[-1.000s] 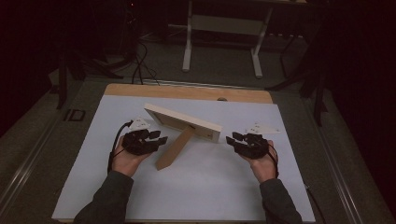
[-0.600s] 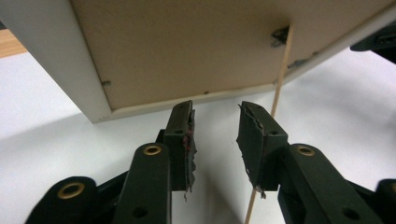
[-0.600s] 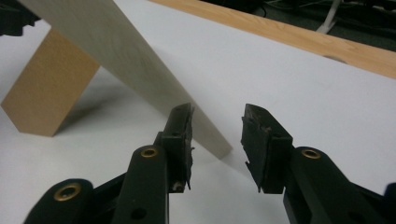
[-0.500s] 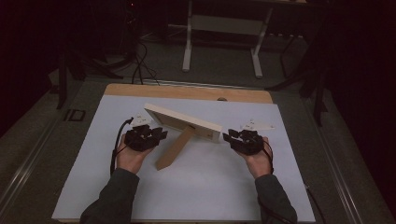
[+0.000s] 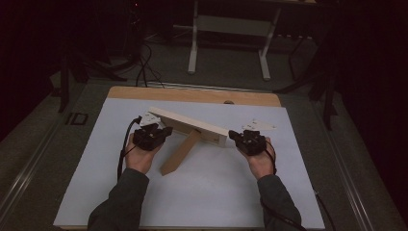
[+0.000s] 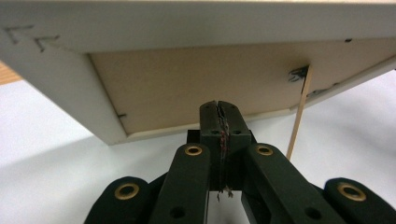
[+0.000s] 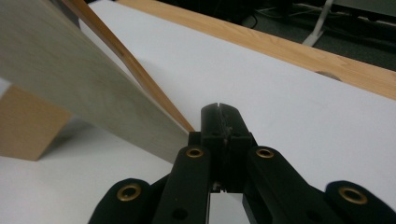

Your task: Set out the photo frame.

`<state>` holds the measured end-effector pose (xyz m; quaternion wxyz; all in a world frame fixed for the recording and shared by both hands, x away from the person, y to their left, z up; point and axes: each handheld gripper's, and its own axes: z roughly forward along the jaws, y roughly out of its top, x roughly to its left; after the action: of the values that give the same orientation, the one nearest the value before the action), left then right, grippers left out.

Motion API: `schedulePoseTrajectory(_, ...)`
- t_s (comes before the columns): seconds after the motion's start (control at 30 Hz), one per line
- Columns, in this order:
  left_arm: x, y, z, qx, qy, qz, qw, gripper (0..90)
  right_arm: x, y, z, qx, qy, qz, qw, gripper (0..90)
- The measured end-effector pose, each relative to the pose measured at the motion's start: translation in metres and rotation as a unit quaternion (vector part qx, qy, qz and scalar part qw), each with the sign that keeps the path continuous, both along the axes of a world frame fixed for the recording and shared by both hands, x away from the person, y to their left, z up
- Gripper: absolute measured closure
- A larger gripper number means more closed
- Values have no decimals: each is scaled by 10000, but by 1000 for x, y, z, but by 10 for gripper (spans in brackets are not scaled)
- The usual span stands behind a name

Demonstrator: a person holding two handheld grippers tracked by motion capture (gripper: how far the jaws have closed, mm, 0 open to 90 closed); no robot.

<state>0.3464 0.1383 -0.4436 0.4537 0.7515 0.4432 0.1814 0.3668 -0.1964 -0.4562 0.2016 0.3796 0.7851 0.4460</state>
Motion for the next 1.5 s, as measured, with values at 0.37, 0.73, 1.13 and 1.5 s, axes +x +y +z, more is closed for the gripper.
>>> schedulePoseTrajectory(0.37, 7, -9, 2, -105, 34, -14, 9999, 900, 6, 6, 1, 30, 26, 56, 10000, 897)
schedulePoseTrajectory(0.73, 10, -17, 4, -68, 37, -53, 10000, 900, 8, 7, 0, 92, 33, 127, 9999, 898)
schedulePoseTrajectory(1.13, 12, -24, 6, -43, 57, -103, 9999, 900, 7, 8, 0, 54, 58, 191, 9998, 898)
schedulePoseTrajectory(1.5, 10, -32, 8, 30, 33, -231, 9997, 900, 4, 9, 2, -19, 54, 295, 9995, 898)
